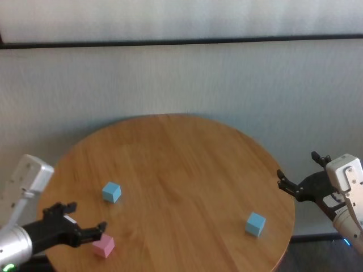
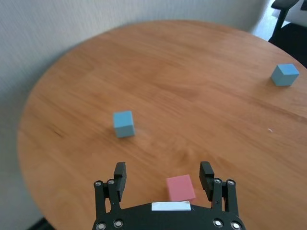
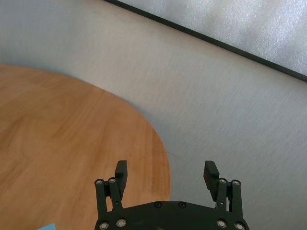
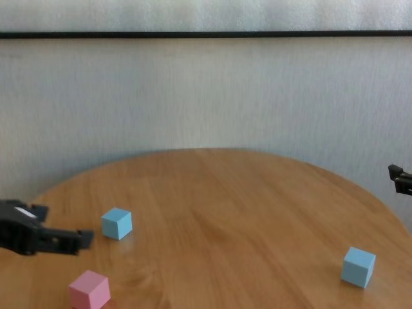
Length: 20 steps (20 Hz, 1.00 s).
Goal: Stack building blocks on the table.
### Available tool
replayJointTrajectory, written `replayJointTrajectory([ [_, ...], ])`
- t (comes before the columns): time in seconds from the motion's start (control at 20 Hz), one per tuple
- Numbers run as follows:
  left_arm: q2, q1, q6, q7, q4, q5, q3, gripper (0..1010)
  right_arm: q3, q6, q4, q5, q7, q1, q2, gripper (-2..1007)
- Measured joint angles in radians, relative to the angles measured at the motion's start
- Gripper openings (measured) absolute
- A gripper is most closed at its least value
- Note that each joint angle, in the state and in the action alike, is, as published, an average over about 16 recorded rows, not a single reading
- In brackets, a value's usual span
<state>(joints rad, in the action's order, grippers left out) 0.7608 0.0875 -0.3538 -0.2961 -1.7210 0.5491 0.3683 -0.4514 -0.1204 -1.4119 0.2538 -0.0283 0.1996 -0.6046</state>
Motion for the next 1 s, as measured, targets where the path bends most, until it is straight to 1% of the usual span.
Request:
replayJointTrajectory([
  [0.15,-0.019,-0.004,-0.041,0.022,-0.017,-0.01,0.007,1002,0.0,0.0,0.0,0.0,0.0,0.0,0.0,1005],
  [0.4,-0.052,-0.016,-0.117,0.062,-0.045,-0.02,0.013,1002,0.0,0.0,0.0,0.0,0.0,0.0,0.0,1005],
  [0.7,-0.079,-0.03,-0.199,0.095,-0.072,-0.033,0.02,1002,0.0,0.0,0.0,0.0,0.0,0.0,0.0,1005],
  [0.85,-0.091,-0.03,-0.227,0.103,-0.074,-0.04,0.023,1002,0.0,0.0,0.0,0.0,0.0,0.0,0.0,1005],
  [1.0,-0.1,-0.025,-0.24,0.103,-0.07,-0.053,0.029,1002,0.0,0.0,0.0,0.0,0.0,0.0,0.0,1005],
])
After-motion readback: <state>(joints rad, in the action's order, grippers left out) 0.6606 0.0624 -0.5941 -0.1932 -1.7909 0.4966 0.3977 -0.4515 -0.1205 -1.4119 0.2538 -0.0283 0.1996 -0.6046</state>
